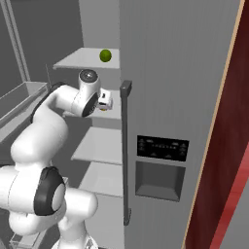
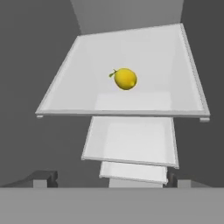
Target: Grab the lime and lemon from the fridge, place them in the blender, close the lid, and turn on the blender to create a marinade.
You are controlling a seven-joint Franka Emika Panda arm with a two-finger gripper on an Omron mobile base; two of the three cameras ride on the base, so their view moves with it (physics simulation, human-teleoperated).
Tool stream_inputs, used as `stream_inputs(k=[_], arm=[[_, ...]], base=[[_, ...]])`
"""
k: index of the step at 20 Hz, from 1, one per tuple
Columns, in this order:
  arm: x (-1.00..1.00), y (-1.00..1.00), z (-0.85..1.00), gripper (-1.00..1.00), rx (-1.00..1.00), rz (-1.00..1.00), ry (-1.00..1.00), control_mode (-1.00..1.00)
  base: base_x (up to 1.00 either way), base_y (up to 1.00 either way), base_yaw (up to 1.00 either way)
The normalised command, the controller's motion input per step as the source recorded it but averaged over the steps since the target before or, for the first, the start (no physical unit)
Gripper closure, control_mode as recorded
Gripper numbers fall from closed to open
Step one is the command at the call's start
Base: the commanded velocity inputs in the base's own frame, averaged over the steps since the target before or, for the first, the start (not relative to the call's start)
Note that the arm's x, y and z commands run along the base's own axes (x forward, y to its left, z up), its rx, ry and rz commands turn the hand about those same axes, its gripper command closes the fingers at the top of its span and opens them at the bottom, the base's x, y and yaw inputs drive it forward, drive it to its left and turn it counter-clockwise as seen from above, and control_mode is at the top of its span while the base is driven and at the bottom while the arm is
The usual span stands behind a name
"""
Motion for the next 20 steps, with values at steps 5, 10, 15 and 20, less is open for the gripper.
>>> stream_inputs(k=[5, 10, 15, 20], arm=[[-0.61, 0.38, 0.03, -1.00, 0.00, 0.14, -0.06, -1.00], [-0.24, 0.47, 0.01, -1.00, 0.01, 0.09, -0.02, -1.00], [-0.19, 0.51, 0.00, -1.00, 0.01, 0.10, 0.00, -1.00], [-0.01, 0.47, 0.00, -1.00, 0.05, 0.06, 0.00, -1.00]], base=[[0.00, 0.00, 0.00], [0.00, 0.00, 0.00], [0.00, 0.00, 0.00], [0.00, 0.00, 0.00]])
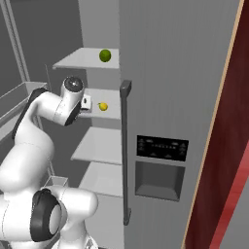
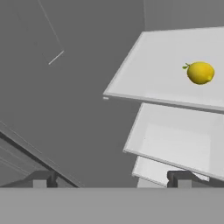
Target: Grab the lime and lemon from the fridge, place them in the blender, close the lid, and turn on the blender to create a marinade.
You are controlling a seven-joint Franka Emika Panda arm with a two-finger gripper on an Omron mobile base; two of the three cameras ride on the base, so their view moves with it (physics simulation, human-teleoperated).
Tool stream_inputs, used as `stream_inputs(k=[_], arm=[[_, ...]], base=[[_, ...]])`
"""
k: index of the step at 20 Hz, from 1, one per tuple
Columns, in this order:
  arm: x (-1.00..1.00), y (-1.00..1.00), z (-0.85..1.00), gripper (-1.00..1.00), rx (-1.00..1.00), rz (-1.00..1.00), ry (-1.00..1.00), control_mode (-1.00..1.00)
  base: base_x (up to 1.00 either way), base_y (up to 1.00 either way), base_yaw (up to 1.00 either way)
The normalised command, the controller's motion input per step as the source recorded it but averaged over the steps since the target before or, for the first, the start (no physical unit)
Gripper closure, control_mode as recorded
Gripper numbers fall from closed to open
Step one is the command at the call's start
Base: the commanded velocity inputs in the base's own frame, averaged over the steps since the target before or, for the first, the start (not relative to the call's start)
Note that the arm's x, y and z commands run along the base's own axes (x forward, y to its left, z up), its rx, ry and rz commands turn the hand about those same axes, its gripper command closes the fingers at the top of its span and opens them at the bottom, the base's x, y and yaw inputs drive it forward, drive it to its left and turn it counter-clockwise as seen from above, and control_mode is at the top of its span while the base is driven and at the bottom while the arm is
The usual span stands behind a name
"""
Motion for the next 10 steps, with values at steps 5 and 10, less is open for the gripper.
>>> stream_inputs(k=[5, 10], arm=[[-0.09, 0.52, 0.01, -1.00, 0.04, 0.00, 0.00, -1.00], [-0.01, -0.01, 0.00, -1.00, 0.01, 0.00, 0.00, -1.00]], base=[[0.00, 0.00, 0.00], [0.00, 0.00, 0.00]])
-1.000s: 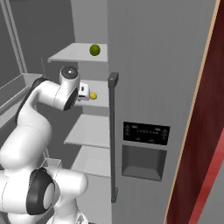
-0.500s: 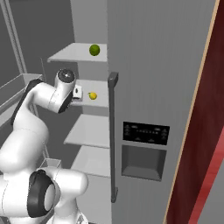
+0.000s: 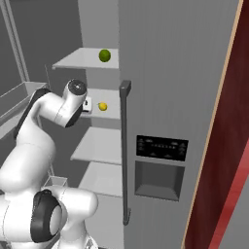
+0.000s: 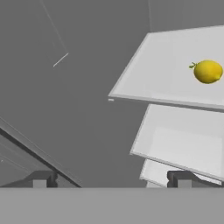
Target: Grab the lime and lemon from the fridge, place them in the blender, close the lid, and turn on the blender to create a marinade.
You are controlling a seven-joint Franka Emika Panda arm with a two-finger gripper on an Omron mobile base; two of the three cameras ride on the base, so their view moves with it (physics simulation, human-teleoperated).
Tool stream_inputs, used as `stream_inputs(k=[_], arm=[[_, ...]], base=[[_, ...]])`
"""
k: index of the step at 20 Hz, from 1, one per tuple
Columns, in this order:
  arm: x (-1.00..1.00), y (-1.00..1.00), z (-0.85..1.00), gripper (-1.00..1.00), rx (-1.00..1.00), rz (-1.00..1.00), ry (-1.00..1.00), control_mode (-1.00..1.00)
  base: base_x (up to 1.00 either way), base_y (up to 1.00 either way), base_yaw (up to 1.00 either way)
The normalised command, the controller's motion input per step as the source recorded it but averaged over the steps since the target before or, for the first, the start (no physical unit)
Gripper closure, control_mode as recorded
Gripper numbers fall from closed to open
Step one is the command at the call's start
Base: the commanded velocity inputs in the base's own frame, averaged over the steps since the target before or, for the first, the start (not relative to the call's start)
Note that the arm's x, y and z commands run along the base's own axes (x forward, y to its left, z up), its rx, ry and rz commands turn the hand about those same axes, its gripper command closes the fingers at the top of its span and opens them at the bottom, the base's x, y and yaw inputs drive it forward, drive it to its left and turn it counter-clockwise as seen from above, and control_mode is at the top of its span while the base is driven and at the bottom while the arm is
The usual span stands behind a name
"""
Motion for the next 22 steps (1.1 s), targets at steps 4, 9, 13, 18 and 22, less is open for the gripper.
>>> stream_inputs(k=[4, 9, 13, 18, 22], arm=[[0.09, -0.98, 0.00, -1.00, 0.00, 0.00, 0.00, -1.00], [0.40, -0.81, 0.00, -1.00, 0.00, -0.09, 0.03, -1.00], [0.88, 0.07, -0.05, -1.00, -0.01, -0.12, 0.00, -1.00], [0.85, 0.27, -0.16, -1.00, -0.10, -0.10, 0.00, -1.00], [0.73, 0.15, -0.28, -1.00, -0.14, -0.06, 0.00, -1.00]], base=[[0.00, 0.00, 0.00], [0.00, 0.00, 0.00], [0.00, 0.00, 0.00], [0.00, 0.00, 0.00], [0.00, 0.00, 0.00]])
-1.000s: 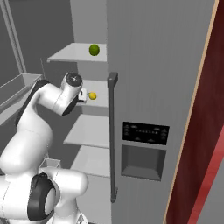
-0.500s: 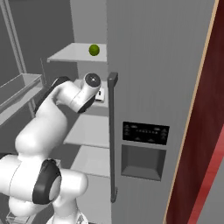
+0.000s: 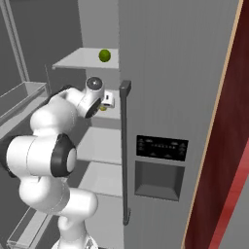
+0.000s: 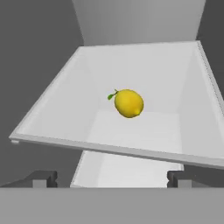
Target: Grab the lime and lemon from the fridge, place them in the blender, close the lid, and turn on the blender to create a marinade.
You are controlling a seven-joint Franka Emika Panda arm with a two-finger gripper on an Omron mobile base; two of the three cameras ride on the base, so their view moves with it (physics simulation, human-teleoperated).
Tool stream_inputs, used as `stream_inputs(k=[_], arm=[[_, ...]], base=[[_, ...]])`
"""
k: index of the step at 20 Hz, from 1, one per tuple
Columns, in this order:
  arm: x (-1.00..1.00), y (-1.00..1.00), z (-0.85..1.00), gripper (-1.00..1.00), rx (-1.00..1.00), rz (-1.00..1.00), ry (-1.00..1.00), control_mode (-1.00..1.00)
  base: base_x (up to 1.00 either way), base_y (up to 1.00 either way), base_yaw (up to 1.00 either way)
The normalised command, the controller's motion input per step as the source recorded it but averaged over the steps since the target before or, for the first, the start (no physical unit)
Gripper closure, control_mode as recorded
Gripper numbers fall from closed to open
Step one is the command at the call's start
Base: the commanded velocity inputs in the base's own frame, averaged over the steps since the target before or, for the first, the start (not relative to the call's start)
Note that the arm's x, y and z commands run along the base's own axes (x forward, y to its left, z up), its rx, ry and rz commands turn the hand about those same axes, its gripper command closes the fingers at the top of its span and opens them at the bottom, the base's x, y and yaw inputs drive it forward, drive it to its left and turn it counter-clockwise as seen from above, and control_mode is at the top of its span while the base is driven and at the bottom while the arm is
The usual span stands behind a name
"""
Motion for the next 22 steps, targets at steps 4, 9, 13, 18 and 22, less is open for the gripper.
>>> stream_inputs(k=[4, 9, 13, 18, 22], arm=[[0.44, 0.05, -0.39, -1.00, -0.20, -0.02, -0.02, -1.00], [0.40, 0.00, -0.03, -1.00, -0.16, 0.00, -0.05, -1.00], [0.53, 0.02, 0.00, -1.00, -0.03, 0.00, 0.00, -1.00], [0.51, -0.01, -0.13, -1.00, 0.00, 0.01, 0.00, -1.00], [0.47, 0.00, -0.34, -1.00, 0.00, 0.01, 0.02, -1.00]], base=[[0.00, 0.00, 0.00], [0.00, 0.00, 0.00], [0.00, 0.00, 0.00], [0.00, 0.00, 0.00], [0.00, 0.00, 0.00]])
